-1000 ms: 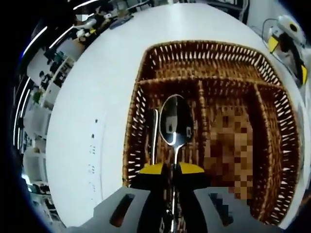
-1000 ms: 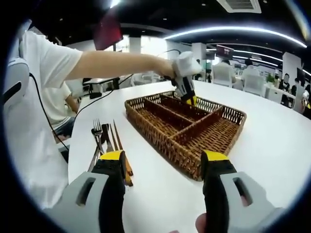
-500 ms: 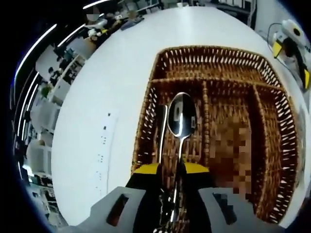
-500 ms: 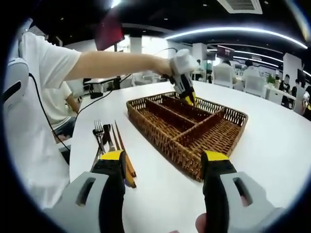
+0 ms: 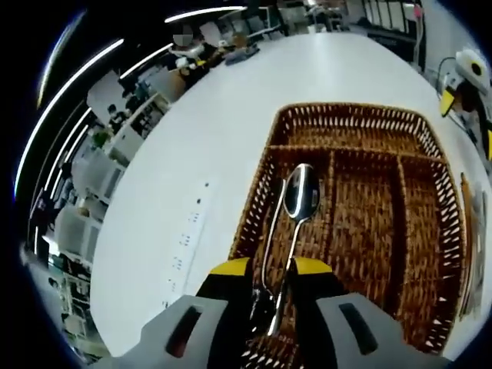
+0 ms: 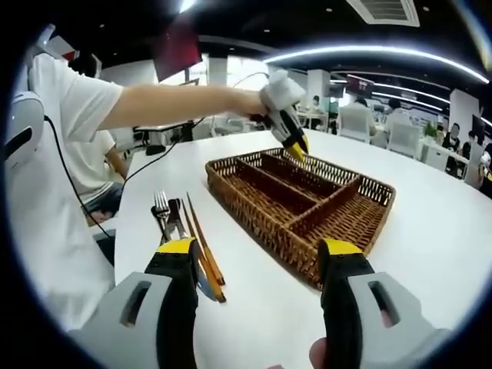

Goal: Arrange the knives, forks, and spoons in their matching storage slots by inserting each utensil handle-first until every utensil is classified and aligned in the correct compartment

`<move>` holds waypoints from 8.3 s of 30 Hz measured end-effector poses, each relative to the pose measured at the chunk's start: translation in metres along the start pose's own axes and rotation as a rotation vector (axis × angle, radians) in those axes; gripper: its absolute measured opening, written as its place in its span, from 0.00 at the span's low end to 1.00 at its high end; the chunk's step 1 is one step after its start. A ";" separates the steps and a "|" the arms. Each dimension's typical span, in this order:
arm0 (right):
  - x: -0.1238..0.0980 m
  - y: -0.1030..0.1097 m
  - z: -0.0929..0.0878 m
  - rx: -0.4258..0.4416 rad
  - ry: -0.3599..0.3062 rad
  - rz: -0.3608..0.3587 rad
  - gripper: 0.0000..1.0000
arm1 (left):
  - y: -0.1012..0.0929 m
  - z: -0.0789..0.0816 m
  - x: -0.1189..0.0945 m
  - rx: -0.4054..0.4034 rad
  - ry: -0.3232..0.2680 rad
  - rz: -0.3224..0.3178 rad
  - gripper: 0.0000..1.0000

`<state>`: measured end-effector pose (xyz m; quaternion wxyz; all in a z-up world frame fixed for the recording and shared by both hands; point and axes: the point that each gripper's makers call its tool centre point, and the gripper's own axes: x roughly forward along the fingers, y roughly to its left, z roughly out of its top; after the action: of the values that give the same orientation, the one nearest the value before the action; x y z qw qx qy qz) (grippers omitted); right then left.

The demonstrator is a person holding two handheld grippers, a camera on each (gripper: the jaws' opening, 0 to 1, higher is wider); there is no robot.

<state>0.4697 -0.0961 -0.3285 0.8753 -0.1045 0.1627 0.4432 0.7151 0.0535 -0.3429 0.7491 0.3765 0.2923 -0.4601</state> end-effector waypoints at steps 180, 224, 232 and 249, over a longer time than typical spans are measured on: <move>0.064 0.094 0.009 -0.356 0.276 0.247 0.27 | -0.271 -0.073 -0.154 -0.613 -0.662 0.216 1.00; 0.113 0.150 -0.016 -0.441 0.447 0.443 0.08 | -0.269 -0.078 -0.153 -0.642 -0.663 0.215 0.99; 0.117 0.143 -0.017 -0.432 0.461 0.421 0.07 | -0.269 -0.079 -0.152 -0.646 -0.661 0.214 0.99; 0.120 0.150 -0.020 -0.403 0.477 0.469 0.04 | -0.268 -0.077 -0.150 -0.644 -0.656 0.216 0.98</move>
<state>0.4103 0.0743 -0.3983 0.6499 -0.3342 0.2907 0.6176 0.4035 0.1097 -0.3465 0.9242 -0.0119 0.1272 -0.3600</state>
